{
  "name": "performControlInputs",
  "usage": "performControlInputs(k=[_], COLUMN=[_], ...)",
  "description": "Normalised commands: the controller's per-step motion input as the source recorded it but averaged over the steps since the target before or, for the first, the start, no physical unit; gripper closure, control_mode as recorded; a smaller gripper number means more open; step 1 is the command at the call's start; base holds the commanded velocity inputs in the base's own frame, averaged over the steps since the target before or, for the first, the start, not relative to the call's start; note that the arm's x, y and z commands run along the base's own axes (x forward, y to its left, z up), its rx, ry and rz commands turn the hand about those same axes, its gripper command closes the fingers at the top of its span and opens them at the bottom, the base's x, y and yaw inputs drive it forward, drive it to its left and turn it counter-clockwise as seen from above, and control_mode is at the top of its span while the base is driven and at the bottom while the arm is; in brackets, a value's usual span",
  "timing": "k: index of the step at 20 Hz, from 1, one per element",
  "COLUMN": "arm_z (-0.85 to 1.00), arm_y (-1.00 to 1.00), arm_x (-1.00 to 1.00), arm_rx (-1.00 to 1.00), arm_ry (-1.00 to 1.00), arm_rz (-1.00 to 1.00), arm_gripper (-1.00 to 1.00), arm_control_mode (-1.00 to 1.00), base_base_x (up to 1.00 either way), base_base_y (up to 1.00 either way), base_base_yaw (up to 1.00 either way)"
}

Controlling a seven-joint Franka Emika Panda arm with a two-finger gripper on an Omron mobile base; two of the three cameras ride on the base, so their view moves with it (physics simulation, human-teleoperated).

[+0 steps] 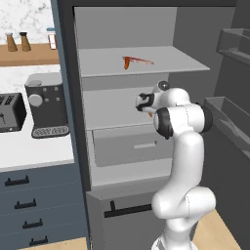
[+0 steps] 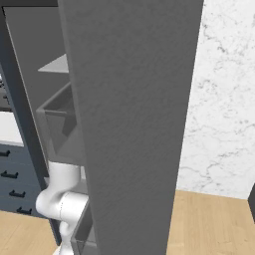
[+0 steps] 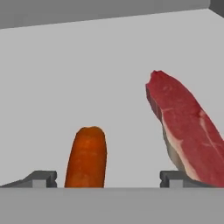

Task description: Place one carrot and one steak in each tupperware on the nearby counter, to pack two identical lunches.

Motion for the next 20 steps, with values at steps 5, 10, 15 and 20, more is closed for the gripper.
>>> performControlInputs(k=[5,10,15,20], arm_z=[-0.16,-0.55,-0.76,-0.51], arm_y=[0.0,0.27,0.38,0.03], arm_x=[0.0,0.0,0.0,-0.08], arm_rx=[0.0,0.05,0.14,0.06], arm_ry=[0.08,0.06,0.08,0.0], arm_rz=[0.0,0.0,0.0,0.0], arm_gripper=[-1.0,-1.0,1.0,1.0], arm_control_mode=[-1.0,-1.0,-1.0,-1.0], base_base_x=[0.0,0.0,0.0,0.0], base_base_y=[0.0,0.0,0.0,0.0], base_base_yaw=[0.0,0.0,0.0,0.0])
